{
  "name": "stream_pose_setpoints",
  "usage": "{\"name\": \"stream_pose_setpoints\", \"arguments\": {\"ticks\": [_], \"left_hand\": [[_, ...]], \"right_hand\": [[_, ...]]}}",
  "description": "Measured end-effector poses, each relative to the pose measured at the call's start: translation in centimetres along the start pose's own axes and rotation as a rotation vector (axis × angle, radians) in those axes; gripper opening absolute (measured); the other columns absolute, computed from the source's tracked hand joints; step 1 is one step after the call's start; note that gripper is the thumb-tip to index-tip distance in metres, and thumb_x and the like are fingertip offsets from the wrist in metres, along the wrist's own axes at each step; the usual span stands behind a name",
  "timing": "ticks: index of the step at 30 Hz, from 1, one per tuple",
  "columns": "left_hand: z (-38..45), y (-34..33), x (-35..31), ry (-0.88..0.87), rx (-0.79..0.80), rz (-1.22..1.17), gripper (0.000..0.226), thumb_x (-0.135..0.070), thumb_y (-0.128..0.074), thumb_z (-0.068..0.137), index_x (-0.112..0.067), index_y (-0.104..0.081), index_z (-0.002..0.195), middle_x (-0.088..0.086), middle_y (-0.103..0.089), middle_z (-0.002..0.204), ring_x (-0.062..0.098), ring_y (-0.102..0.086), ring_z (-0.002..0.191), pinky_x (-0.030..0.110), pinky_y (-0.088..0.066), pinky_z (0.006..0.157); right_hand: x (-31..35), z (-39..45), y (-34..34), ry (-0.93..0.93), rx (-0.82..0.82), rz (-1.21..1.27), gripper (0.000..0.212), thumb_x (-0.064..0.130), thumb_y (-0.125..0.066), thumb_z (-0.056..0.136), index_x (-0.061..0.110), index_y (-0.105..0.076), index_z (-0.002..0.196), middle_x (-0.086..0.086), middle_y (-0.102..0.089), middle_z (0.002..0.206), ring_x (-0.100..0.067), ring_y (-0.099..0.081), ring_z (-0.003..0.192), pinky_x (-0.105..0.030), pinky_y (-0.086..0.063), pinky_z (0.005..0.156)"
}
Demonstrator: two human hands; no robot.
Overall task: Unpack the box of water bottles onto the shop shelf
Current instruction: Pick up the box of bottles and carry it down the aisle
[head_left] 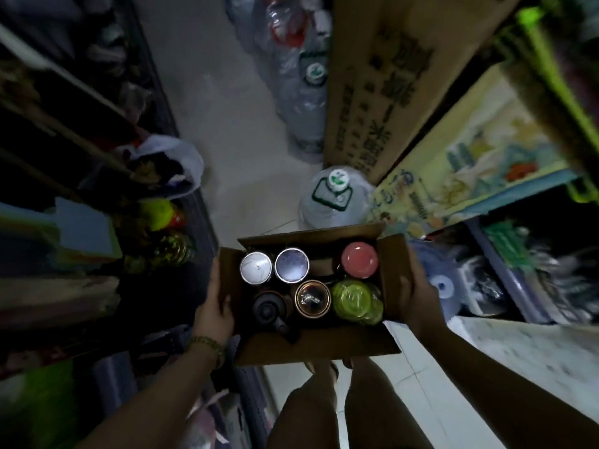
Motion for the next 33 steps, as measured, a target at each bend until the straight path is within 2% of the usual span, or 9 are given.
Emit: {"name": "stream_pose_setpoints", "arguments": {"ticks": [4,8,16,19,21,25,27,30,33], "left_hand": [[-1.3,0.0,-5.1,-0.132,0.089,0.042,0.080,-0.001,-0.046,0.094,-0.043,-0.007,0.149,0.028,-0.064,0.118,0.044,-0.062,0.106,0.036,-0.047,0.088],[-3.6,-2.5,-11.3,-0.325,0.195,0.144,0.078,0.001,-0.045,0.094,-0.036,-0.007,0.151,0.023,-0.058,0.129,0.042,-0.058,0.114,0.033,-0.044,0.091],[-14.6,-13.5,-22.1,-0.747,0.514,0.298,0.075,0.002,-0.043,0.094,-0.033,-0.002,0.147,-0.004,-0.045,0.133,0.031,-0.054,0.117,0.029,-0.039,0.089],[-19.4,-18.0,-24.5,-0.854,0.629,0.319,0.082,0.009,-0.036,0.093,-0.047,-0.004,0.145,-0.016,-0.028,0.144,0.027,-0.044,0.127,0.031,-0.035,0.098],[-24.1,-22.1,-25.5,-0.920,0.681,0.389,0.080,0.011,-0.034,0.092,-0.038,-0.007,0.149,-0.012,-0.029,0.144,0.026,-0.042,0.130,0.033,-0.034,0.103],[-34.1,-29.9,-26.5,-1.027,0.803,0.516,0.076,0.007,-0.036,0.096,-0.035,-0.001,0.149,-0.010,-0.036,0.140,0.012,-0.056,0.093,0.024,-0.044,0.080],[-38.8,-33.8,-26.2,-1.108,0.880,0.599,0.073,0.004,-0.038,0.096,-0.031,-0.003,0.150,-0.004,-0.043,0.138,0.023,-0.060,0.083,0.026,-0.045,0.072],[-46.1,-39.7,-25.4,-1.234,0.989,0.732,0.070,0.000,-0.038,0.097,-0.025,-0.002,0.152,0.010,-0.052,0.133,0.001,-0.041,0.062,0.018,-0.034,0.058],[-54.5,-44.4,-24.3,-1.403,1.090,0.818,0.068,0.002,-0.039,0.097,-0.017,-0.005,0.152,0.020,-0.041,0.147,0.010,-0.052,0.076,0.019,-0.031,0.065]], "right_hand": [[-1.0,-4.8,6.2,0.142,-0.254,-0.010,0.053,0.019,-0.037,0.095,0.003,-0.031,0.146,-0.030,-0.061,0.121,-0.046,-0.064,0.093,-0.026,-0.040,0.075],[-6.8,-9.9,10.1,-0.058,-0.327,0.042,0.059,0.012,-0.044,0.097,0.022,-0.020,0.150,-0.034,-0.067,0.097,-0.048,-0.063,0.081,-0.037,-0.041,0.062],[-20.2,-25.8,16.3,-0.361,-0.638,0.277,0.065,0.006,-0.045,0.096,0.029,-0.020,0.151,-0.020,-0.068,0.115,-0.043,-0.065,0.096,-0.033,-0.045,0.074],[-24.9,-31.4,17.0,-0.471,-0.725,0.357,0.067,0.002,-0.046,0.094,0.029,-0.021,0.150,-0.021,-0.068,0.114,-0.044,-0.065,0.096,-0.035,-0.046,0.076],[-28.4,-36.7,17.5,-0.565,-0.809,0.414,0.068,0.000,-0.045,0.094,0.028,-0.021,0.150,-0.022,-0.069,0.112,-0.044,-0.065,0.094,-0.035,-0.046,0.076],[-34.7,-47.1,16.2,-0.727,-0.967,0.523,0.066,-0.001,-0.043,0.094,0.024,-0.022,0.151,-0.019,-0.063,0.125,-0.044,-0.062,0.105,-0.039,-0.047,0.085],[-37.6,-51.8,15.0,-0.820,-1.040,0.583,0.065,0.000,-0.043,0.094,0.024,-0.022,0.151,-0.020,-0.062,0.126,-0.042,-0.060,0.108,-0.040,-0.047,0.089],[-40.8,-58.4,12.3,-0.959,-1.146,0.704,0.064,0.003,-0.043,0.095,0.027,-0.022,0.151,-0.018,-0.059,0.129,-0.038,-0.058,0.113,-0.041,-0.045,0.096],[-43.1,-64.3,9.6,-1.080,-1.301,0.780,0.064,0.000,-0.042,0.094,0.024,-0.023,0.150,-0.014,-0.054,0.137,-0.035,-0.054,0.121,-0.034,-0.041,0.098]]}}
Point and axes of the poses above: each hand's wrist, its own z-axis towards the middle knuckle, its own y-axis out of the back of the hand, x = y × z, the point moved 10 cm from there along z, towards the middle knuckle
